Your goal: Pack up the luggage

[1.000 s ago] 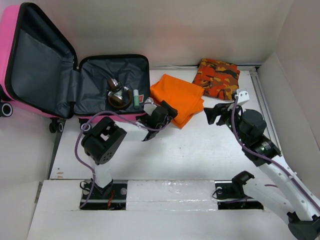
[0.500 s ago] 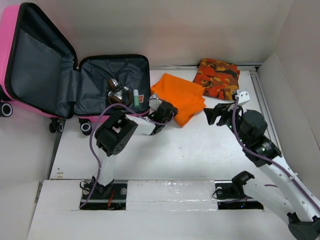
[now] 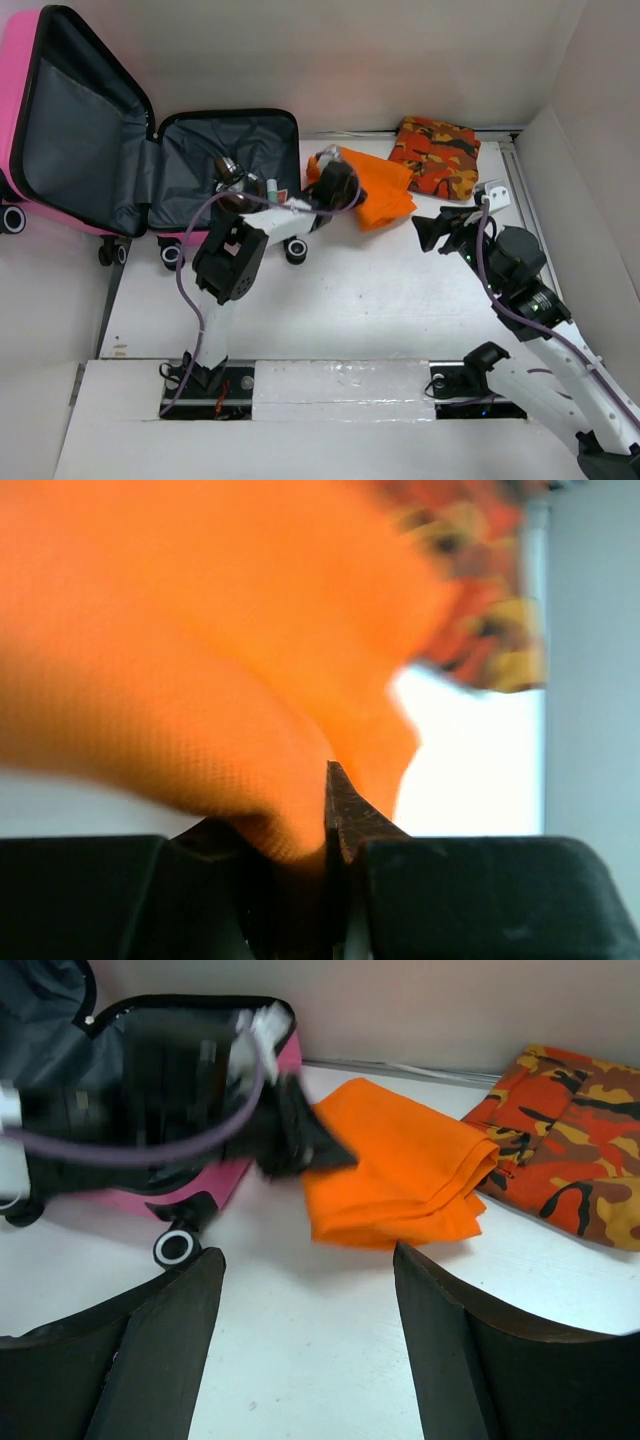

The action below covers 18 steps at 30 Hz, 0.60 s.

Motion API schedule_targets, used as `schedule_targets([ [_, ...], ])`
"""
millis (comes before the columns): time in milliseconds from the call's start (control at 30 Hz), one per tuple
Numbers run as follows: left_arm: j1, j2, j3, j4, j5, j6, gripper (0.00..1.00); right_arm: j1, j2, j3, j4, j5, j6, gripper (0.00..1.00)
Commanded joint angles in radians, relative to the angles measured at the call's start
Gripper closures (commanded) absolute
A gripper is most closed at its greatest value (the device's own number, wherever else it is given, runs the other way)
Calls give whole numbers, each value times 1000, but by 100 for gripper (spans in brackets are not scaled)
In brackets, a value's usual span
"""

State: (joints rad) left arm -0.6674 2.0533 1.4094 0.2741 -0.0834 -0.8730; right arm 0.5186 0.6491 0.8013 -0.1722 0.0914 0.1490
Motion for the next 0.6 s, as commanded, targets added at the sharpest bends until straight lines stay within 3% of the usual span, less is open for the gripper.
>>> schedule_targets([
  [0, 34, -22, 465, -154, 157, 283, 100, 8, -8, 24, 33, -15, -12, 26],
  [33, 76, 25, 564, -287, 206, 313, 100, 8, -8, 24, 33, -15, -12, 26],
  [133, 214, 135, 891, -457, 328, 368, 100, 8, 1, 33, 33, -15, -12, 26],
  [233, 352, 166, 965, -434, 568, 333, 100, 8, 1, 33, 33, -15, -12, 26],
  [267, 436, 154, 941, -385, 659, 307, 100, 8, 1, 33, 33, -24, -12, 26],
  [367, 555, 76, 834, -360, 720, 325, 100, 8, 1, 33, 33, -24, -12, 26],
  [567, 675, -125, 437, -219, 735, 457, 100, 8, 11, 24, 33, -44, -12, 26],
])
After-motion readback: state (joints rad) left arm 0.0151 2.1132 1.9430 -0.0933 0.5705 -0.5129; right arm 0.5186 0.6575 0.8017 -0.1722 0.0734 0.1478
